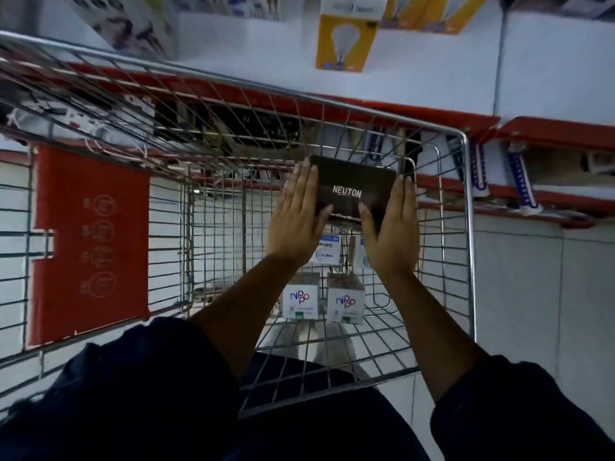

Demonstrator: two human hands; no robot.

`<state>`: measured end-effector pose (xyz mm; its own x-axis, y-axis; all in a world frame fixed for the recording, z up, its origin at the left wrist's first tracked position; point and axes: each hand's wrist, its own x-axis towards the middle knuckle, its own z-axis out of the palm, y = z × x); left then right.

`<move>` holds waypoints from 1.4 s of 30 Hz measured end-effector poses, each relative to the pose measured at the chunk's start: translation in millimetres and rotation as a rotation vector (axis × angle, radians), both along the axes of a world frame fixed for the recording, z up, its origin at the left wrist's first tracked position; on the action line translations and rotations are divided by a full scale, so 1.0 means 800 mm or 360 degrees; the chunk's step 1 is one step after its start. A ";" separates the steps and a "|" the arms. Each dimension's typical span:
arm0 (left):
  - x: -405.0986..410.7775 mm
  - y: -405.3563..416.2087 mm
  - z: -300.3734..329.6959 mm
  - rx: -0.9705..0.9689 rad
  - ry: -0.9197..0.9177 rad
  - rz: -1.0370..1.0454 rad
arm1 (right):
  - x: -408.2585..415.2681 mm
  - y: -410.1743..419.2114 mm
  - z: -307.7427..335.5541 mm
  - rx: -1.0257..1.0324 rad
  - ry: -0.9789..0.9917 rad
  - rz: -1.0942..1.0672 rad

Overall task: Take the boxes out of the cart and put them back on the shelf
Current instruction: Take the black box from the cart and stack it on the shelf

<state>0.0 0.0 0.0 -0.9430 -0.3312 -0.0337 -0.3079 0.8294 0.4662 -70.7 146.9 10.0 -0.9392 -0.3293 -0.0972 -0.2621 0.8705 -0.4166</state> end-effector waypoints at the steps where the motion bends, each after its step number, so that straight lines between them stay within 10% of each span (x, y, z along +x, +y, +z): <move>1: 0.000 -0.001 -0.008 0.0144 -0.0044 0.0077 | -0.001 -0.002 -0.006 -0.0045 -0.0048 -0.0093; 10: 0.004 -0.008 -0.035 0.0904 -0.0358 0.0428 | -0.012 -0.003 -0.028 -0.0634 -0.0526 -0.0442; 18: 0.006 -0.013 0.009 0.1043 0.0076 0.0496 | -0.006 -0.008 0.035 -0.0964 -0.0646 -0.0578; 42: -0.020 -0.021 0.290 0.0761 0.0537 0.0653 | 0.001 0.034 0.268 -0.1290 -0.0270 -0.0442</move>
<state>-15.8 -17.1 232.2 -0.7303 -0.6831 0.0076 -0.3263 0.3585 0.8746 -69.9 173.9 224.3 -0.9898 -0.1191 -0.0779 0.0371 0.3121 -0.9493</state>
